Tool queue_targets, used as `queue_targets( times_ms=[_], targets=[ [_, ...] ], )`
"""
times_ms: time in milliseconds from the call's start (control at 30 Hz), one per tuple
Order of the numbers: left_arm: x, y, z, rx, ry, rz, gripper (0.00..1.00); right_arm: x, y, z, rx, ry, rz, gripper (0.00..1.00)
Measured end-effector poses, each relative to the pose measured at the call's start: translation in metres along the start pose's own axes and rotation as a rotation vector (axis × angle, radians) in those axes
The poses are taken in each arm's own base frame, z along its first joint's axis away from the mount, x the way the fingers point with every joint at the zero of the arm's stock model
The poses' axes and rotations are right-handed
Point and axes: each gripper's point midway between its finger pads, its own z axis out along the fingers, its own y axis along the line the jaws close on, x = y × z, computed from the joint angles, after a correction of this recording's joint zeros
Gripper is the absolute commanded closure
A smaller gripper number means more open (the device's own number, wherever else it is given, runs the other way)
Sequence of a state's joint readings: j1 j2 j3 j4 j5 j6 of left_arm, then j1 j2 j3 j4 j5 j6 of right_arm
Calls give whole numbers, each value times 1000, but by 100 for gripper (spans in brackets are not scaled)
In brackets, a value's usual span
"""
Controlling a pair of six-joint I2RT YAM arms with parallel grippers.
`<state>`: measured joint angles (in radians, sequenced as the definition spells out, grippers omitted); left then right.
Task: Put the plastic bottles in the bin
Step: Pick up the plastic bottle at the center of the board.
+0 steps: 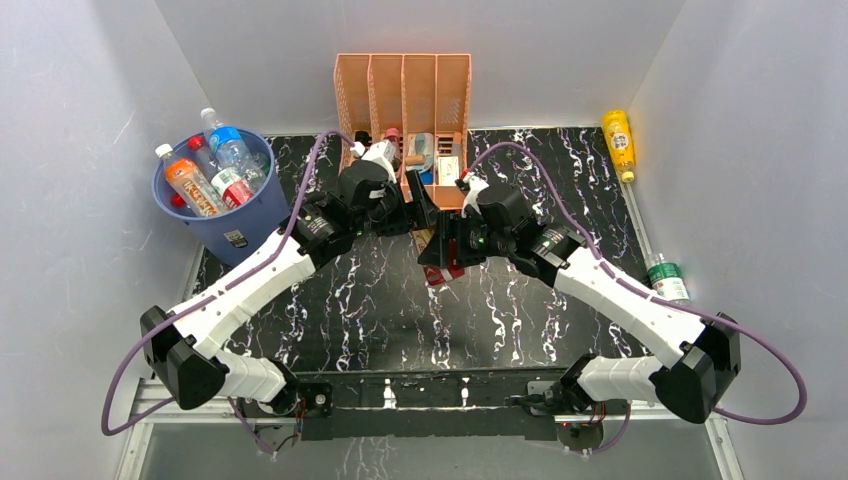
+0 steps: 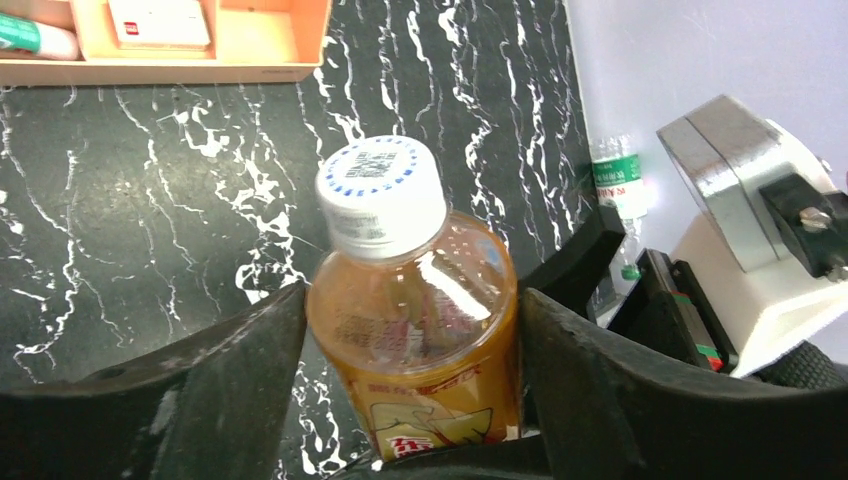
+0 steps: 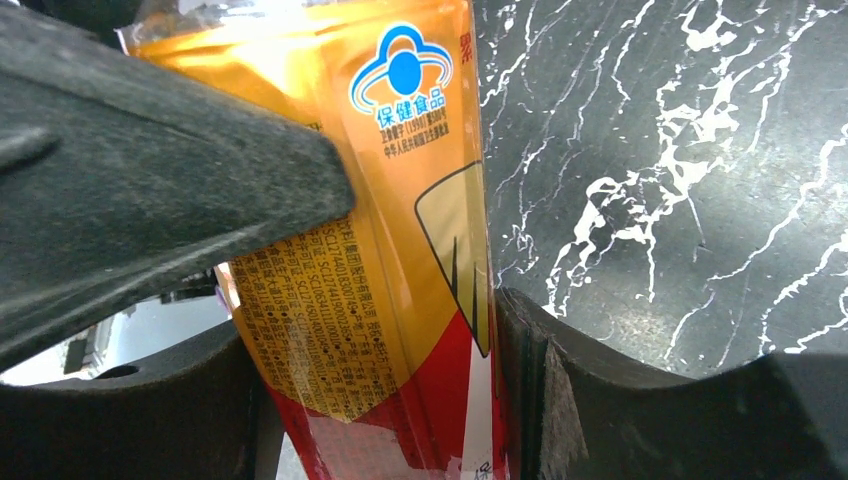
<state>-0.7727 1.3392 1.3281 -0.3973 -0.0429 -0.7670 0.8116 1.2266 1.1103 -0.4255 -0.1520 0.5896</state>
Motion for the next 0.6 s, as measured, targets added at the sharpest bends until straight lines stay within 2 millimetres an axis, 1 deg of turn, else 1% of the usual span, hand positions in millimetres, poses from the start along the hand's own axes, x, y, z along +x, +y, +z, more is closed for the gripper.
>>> queue_targets(
  times_ms=[100, 167, 367, 433, 533, 600],
  targets=[
    [-1, -4, 0, 14, -3, 2, 48, -1, 5, 1, -23, 2, 16, 50],
    [0, -2, 0, 8, -3, 8, 54, 0, 6, 2, -28, 6, 23, 47],
    [-3, -2, -3, -8, -4, 25, 55, 0, 10, 2, -46, 8, 30, 17],
    [-7, -4, -7, -19, 0, 45, 56, -3, 14, 0, -62, -3, 28, 3],
    [-26, -5, -14, -32, -18, 71, 56, -6, 22, -10, -94, -22, 19, 2],
    [-45, -3, -22, -32, -40, 78, 56, -8, 28, -19, -114, -37, 10, 2]
  ],
)
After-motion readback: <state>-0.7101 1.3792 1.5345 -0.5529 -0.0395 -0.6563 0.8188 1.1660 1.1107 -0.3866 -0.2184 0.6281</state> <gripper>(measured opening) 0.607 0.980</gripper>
